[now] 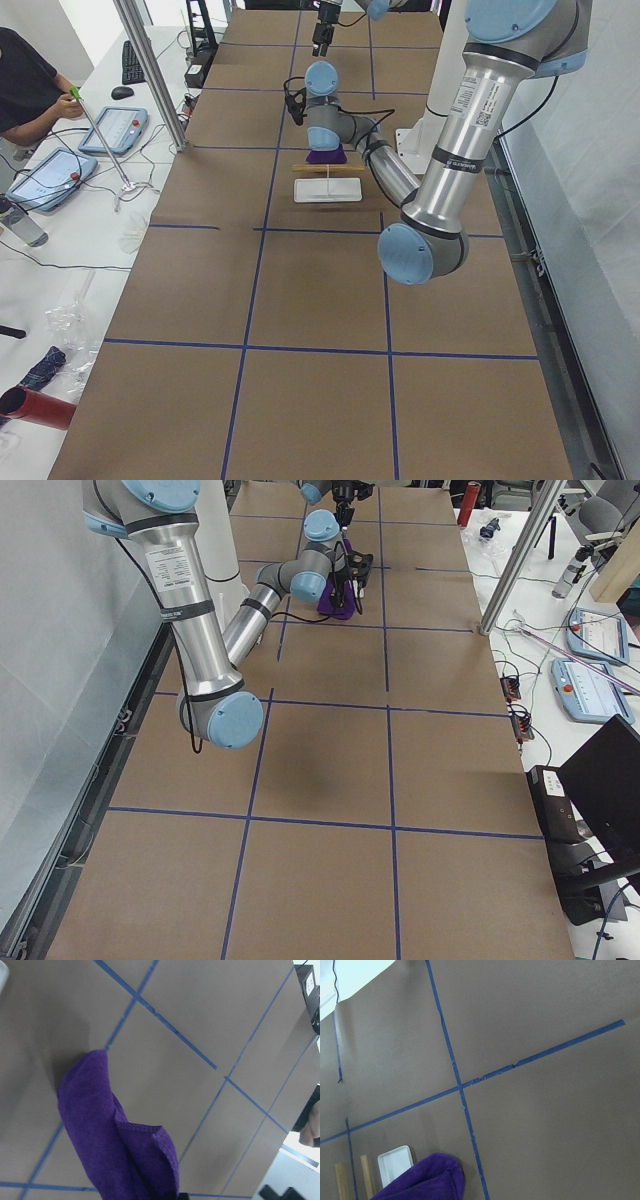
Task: Hang towel on rack
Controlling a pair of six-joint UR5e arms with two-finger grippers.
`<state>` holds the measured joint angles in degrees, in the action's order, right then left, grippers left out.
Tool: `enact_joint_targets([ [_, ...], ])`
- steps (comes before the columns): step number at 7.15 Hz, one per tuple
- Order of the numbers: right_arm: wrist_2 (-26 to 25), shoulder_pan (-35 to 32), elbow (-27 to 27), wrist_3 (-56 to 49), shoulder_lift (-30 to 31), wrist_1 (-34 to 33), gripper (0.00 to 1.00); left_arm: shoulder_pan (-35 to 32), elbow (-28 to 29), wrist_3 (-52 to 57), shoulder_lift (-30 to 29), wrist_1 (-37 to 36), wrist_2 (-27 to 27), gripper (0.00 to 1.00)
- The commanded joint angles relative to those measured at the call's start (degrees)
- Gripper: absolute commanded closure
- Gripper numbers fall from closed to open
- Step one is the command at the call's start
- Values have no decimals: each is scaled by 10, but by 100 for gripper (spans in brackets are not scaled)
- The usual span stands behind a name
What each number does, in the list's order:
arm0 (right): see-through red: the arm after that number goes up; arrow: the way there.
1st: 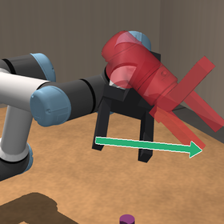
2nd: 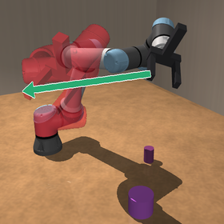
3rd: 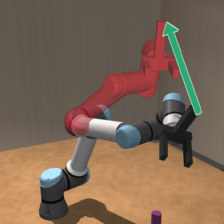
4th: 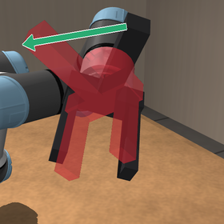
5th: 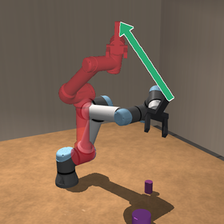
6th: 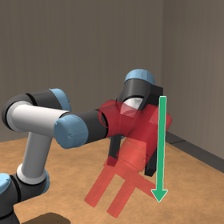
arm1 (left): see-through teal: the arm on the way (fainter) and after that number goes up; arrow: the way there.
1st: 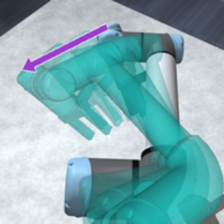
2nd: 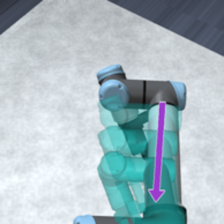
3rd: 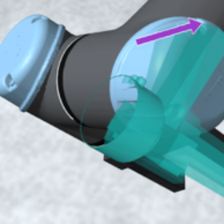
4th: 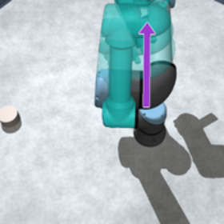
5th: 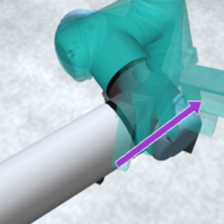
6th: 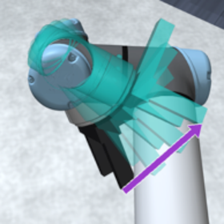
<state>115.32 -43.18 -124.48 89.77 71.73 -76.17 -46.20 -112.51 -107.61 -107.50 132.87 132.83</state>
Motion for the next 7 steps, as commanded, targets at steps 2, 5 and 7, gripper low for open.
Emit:
enact_joint_targets([
  [2,-5,-2,3,-2,3,1,0,-51,-5,161,125,29,34,100],
  [5,-2,-6,2,-2,1,1,0,-109,14,240,156,43,86,100],
  [7,-1,-6,1,-2,0,1,0,-118,23,273,172,44,91,100],
])
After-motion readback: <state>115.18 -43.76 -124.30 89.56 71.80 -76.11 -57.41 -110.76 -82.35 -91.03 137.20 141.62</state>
